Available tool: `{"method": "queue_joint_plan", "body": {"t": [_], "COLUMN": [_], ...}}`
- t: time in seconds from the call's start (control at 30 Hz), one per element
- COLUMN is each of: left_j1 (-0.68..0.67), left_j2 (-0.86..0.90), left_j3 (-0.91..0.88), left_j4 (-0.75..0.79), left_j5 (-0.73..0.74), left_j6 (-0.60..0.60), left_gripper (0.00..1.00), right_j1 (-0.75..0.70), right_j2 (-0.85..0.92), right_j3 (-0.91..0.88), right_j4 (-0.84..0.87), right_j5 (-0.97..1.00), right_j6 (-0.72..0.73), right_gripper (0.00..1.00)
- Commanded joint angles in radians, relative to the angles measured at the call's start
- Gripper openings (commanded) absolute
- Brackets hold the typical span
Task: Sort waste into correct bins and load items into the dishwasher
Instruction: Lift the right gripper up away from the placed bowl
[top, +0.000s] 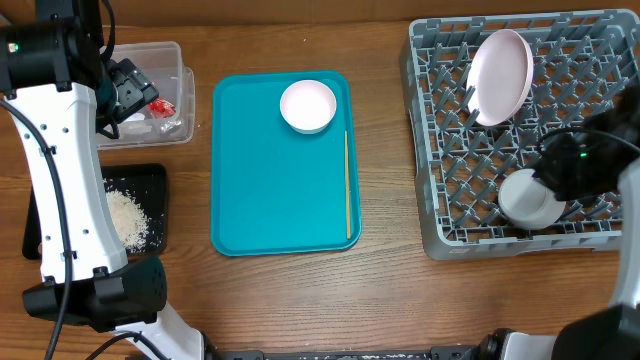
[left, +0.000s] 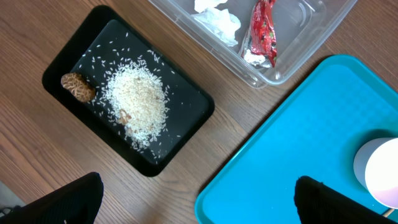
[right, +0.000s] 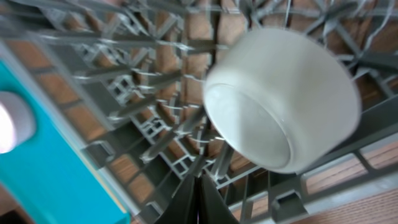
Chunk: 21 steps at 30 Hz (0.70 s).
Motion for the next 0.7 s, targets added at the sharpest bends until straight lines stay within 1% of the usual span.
{"method": "queue_joint_plan", "body": {"t": [0.0,0.07,0.13,0.37,0.5,0.67], "left_j1": [0.000,0.000,0.000,0.000,0.000,0.000], "left_j2": [-0.019,-0.019,-0.019,-0.019,-0.019,-0.019], "left_j3": [-0.007,-0.007,-0.007,-0.007,-0.007,-0.007], "left_j4": [0.000,0.000,0.000,0.000,0.000,0.000], "left_j5": [0.003,0.003,0.003,0.003,0.003,0.003], "left_j6": [-0.012,-0.012,-0.012,-0.012,-0.012,-0.012], "left_gripper": [1.00,1.00,1.00,1.00,1.00,1.00], "right_j1": [0.011,0.011,0.011,0.011,0.011,0.005], "right_j2": [0.037,0.052,0.054,0.058,0.058,0.058], "right_j3": [-0.040,-0.043,-0.043,-0.056,-0.090,-0.093], "right_j4": [0.024,0.041,0.063,0.062,0.096,0.119], "right_j5": [0.087,0.157,0.185,0.173,0.173,0.174], "right_j6": [0.069,0.110,0.113,0.117,0.132,0.132], "right_gripper": [0.04,0.04,0.04,0.04,0.04,0.04]}}
